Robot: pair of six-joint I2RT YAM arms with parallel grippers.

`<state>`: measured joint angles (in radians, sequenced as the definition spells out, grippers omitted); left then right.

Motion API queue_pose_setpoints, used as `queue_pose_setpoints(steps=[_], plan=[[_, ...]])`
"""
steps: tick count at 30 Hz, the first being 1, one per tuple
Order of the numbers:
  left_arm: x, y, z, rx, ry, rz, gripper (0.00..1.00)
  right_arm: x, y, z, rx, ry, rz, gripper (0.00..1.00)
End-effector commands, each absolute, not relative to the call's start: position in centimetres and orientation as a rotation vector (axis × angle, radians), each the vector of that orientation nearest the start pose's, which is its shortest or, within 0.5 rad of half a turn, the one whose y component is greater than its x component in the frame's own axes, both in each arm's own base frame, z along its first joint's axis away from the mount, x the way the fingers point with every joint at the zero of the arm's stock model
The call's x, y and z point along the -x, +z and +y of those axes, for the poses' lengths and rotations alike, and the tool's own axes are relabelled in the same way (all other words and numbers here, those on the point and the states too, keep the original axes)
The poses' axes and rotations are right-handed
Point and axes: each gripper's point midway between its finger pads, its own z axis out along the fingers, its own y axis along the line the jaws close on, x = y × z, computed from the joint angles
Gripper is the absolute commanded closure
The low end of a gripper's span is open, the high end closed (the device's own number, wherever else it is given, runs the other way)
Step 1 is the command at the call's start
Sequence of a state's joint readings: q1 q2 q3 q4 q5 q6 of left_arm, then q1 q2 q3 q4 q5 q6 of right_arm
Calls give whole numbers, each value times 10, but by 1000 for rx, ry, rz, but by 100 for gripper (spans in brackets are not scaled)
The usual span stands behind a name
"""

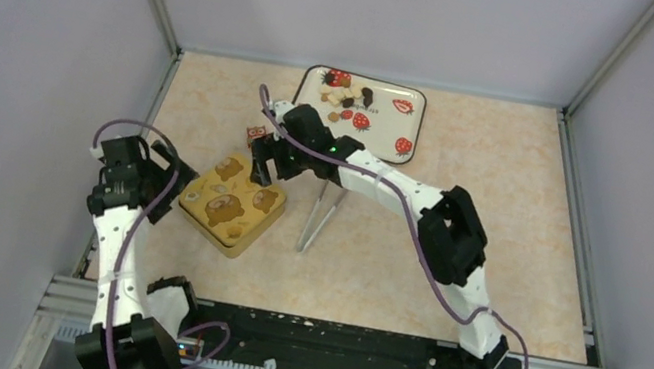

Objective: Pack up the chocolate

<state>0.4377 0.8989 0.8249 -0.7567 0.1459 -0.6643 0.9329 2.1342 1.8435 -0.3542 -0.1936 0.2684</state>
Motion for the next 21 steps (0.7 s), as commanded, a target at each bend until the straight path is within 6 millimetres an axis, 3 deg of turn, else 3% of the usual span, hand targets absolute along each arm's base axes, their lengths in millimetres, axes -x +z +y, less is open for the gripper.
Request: queue_pose_setpoints(steps=[1,13,21], plan=[[-233,148,31,1204,-434,2131,1,-321,149,521,849,918,2169,15],[-233,124,11,1176,-576,2136,1,-322,123,538,901,967,2189,15],[-236,126,15,1177,-562,2138,1,-311,109,543,927,1025,2224,16]])
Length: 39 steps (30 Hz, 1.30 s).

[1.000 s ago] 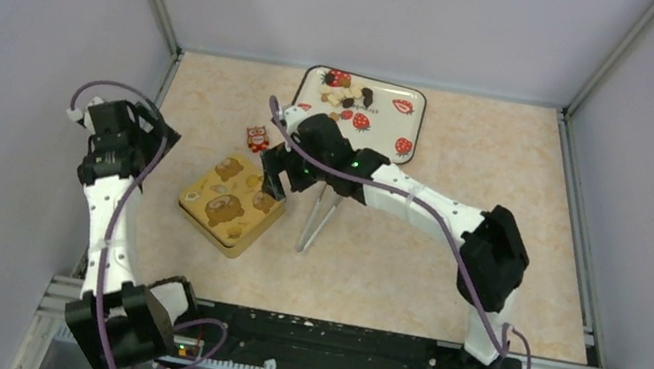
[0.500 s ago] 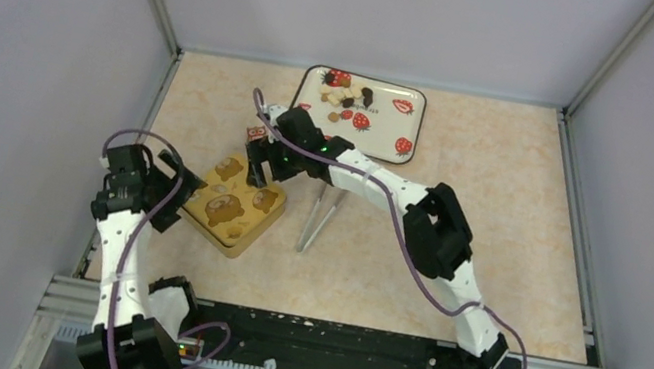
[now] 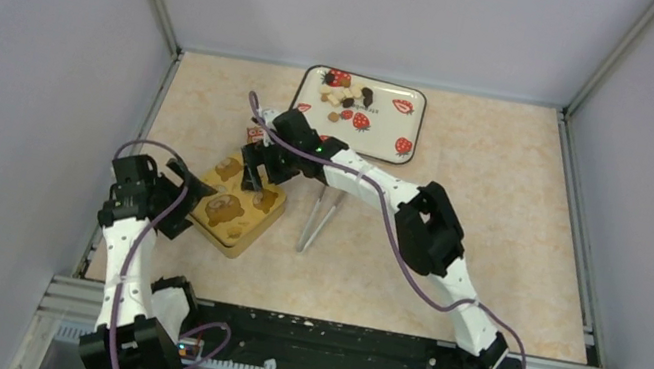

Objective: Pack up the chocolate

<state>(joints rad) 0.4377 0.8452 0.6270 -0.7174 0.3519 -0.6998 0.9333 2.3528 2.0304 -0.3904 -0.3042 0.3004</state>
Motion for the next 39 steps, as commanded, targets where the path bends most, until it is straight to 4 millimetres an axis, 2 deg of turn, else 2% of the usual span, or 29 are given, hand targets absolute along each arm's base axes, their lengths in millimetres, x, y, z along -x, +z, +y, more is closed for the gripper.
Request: queue_pose_setpoints(steps=[1,13,21,25,32,37,39], plan=[[-236,126,15,1177,-558,2137,1,-311,107,542,928,1027,2226,16],[-233,114,22,1199,-502,2168,1,-297,112,545,989,1039,2179,17],[-226,133,29,1188,-419,2146,1,-284,113,551,1046,1043,2150,18],[-228,139,28,1186,-438,2141,1,-279,113,553,1068,1014,2139,18],[-251,163,13,1071,-615,2089,1,-288,112,546,1042,903,2139,16],[-269,159,18,1064,-640,2044,1,-290,125,544,1026,896,2115,15],[-275,154,19,1063,-660,2035,1,-289,123,544,1029,899,2117,15]])
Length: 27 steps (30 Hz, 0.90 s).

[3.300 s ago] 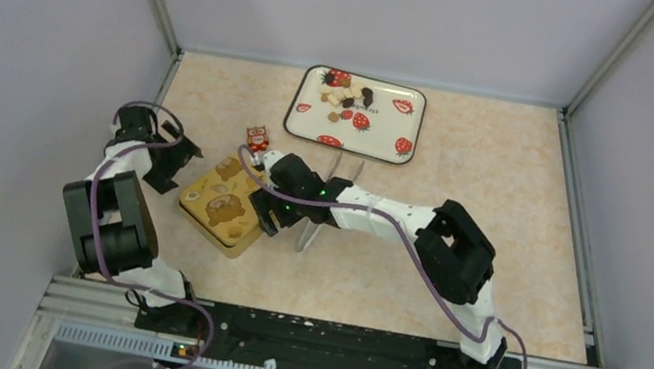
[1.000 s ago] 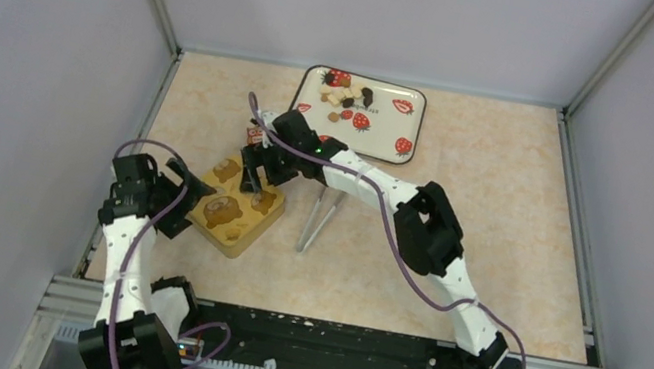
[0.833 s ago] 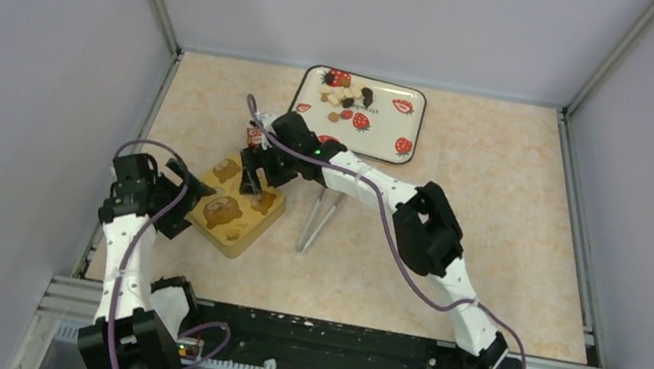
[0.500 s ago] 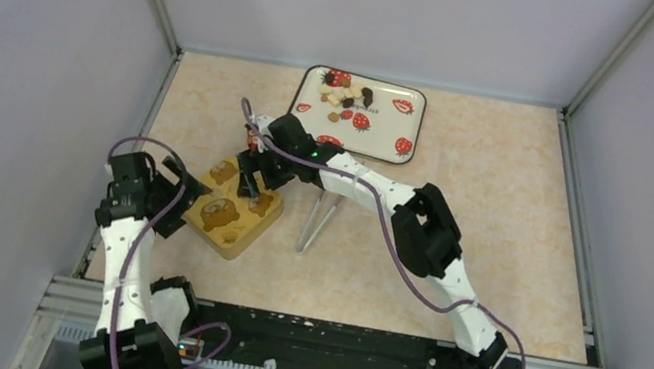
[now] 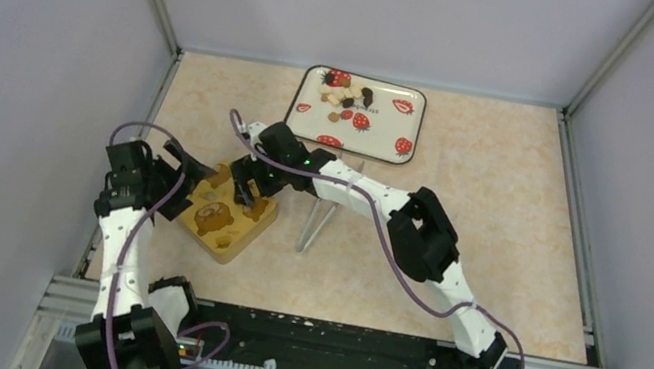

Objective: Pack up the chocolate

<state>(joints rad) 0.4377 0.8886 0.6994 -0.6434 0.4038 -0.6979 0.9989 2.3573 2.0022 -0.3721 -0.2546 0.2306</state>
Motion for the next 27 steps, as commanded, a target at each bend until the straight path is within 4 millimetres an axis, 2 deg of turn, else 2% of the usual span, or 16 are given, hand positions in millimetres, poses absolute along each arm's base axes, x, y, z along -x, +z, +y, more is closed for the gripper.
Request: queue_pose_setpoints(steps=[1,4,7,9,11,14,17,21,24,27], plan=[[-276,150,18,1061,-669,2035,1,-289,123,544,1030,902,2120,15],[-267,116,21,1135,-619,2076,1,-288,119,544,1031,905,2127,15],[-238,67,23,1287,-517,2161,1,-287,119,543,1029,906,2129,15],[-223,52,22,1353,-475,2204,1,-286,122,542,1027,905,2128,15],[-215,48,25,1391,-425,2215,1,-287,130,540,1019,903,2115,15],[-214,51,31,1390,-379,2196,1,-288,152,537,981,909,2079,15],[-217,54,33,1384,-374,2187,1,-291,187,531,924,920,2020,14],[-220,54,33,1380,-387,2202,1,-281,222,529,959,976,1941,14],[-222,55,33,1368,-390,2203,1,-268,231,533,983,1071,1915,15],[-222,56,33,1366,-392,2198,1,-251,213,544,1042,1195,1920,16]])
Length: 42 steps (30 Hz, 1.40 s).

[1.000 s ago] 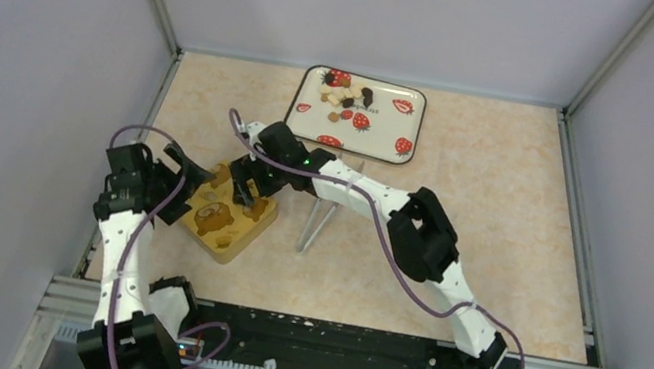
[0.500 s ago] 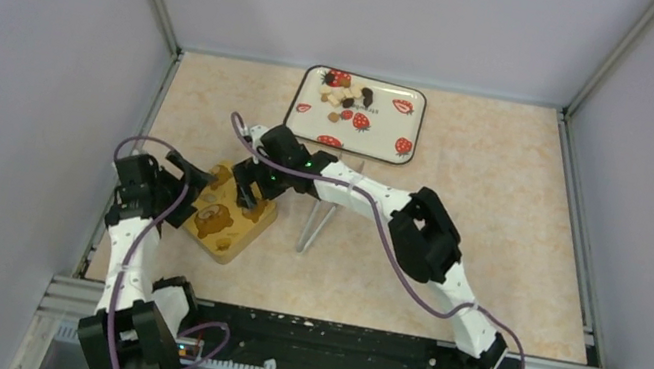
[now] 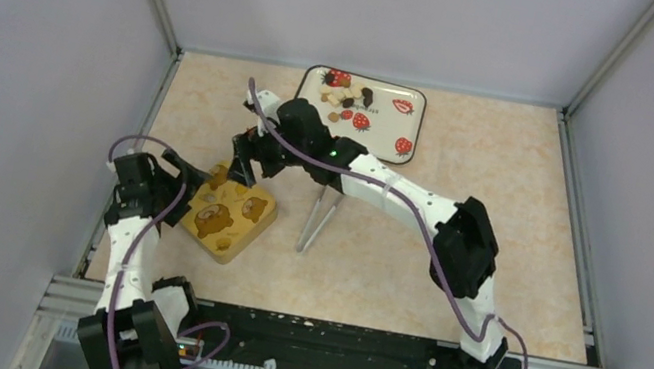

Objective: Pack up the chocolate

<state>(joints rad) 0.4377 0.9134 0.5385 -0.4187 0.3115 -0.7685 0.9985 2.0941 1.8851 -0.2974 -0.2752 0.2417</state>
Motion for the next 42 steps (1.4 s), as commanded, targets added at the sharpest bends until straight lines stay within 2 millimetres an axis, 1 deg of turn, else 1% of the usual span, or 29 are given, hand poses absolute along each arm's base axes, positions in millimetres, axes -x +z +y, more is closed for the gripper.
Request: queue_pose_setpoints(steps=[1,4,6,7,9,10,11,12,14,17,19,20,24,27,29,31,32,35,37,39,41,42], plan=[[-223,57,33,1365,-393,2196,1,-250,201,546,1035,1219,1938,15],[-224,58,34,1360,-385,2193,1,-252,155,546,985,1257,2029,16],[-226,62,36,1350,-380,2188,1,-258,122,541,929,1214,2100,17],[-228,65,37,1343,-383,2183,1,-260,108,538,917,1191,2128,17],[-234,75,38,1316,-397,2168,1,-261,90,532,910,1148,2175,17],[-237,79,38,1303,-407,2162,1,-261,90,530,910,1142,2182,17],[-241,84,38,1292,-418,2155,1,-260,96,530,909,1150,2177,17],[-245,89,38,1281,-432,2149,1,-260,108,530,907,1162,2149,17],[-253,100,35,1252,-480,2133,1,-261,139,530,902,1178,2083,17],[-269,122,23,1180,-617,2101,1,-266,187,526,880,1186,1979,17],[-280,136,19,1133,-687,2065,1,-268,209,522,864,1191,1934,17],[-288,146,18,1100,-716,2035,1,-269,216,521,855,1193,1921,17],[-310,171,18,1043,-777,1985,1,-273,225,508,800,1178,1907,17],[-331,185,20,998,-762,1971,1,-276,217,492,761,1150,1937,17],[-345,188,17,967,-736,1978,1,-278,209,480,737,1118,1965,17],[-358,188,10,943,-713,1994,1,-278,202,468,717,1087,1992,17],[-365,188,5,926,-705,2001,1,-276,195,460,710,1067,2014,17],[-382,172,-7,920,-659,2033,1,-272,183,442,691,1013,2051,17],[-388,153,-10,941,-606,2064,1,-268,178,433,683,993,2067,17],[-387,123,-9,991,-550,2113,1,-263,167,421,678,960,2110,17],[-382,92,-8,1030,-508,2172,1,-258,160,412,666,942,2132,16],[-378,78,-11,1037,-490,2217,1,-256,159,408,659,936,2140,16]])
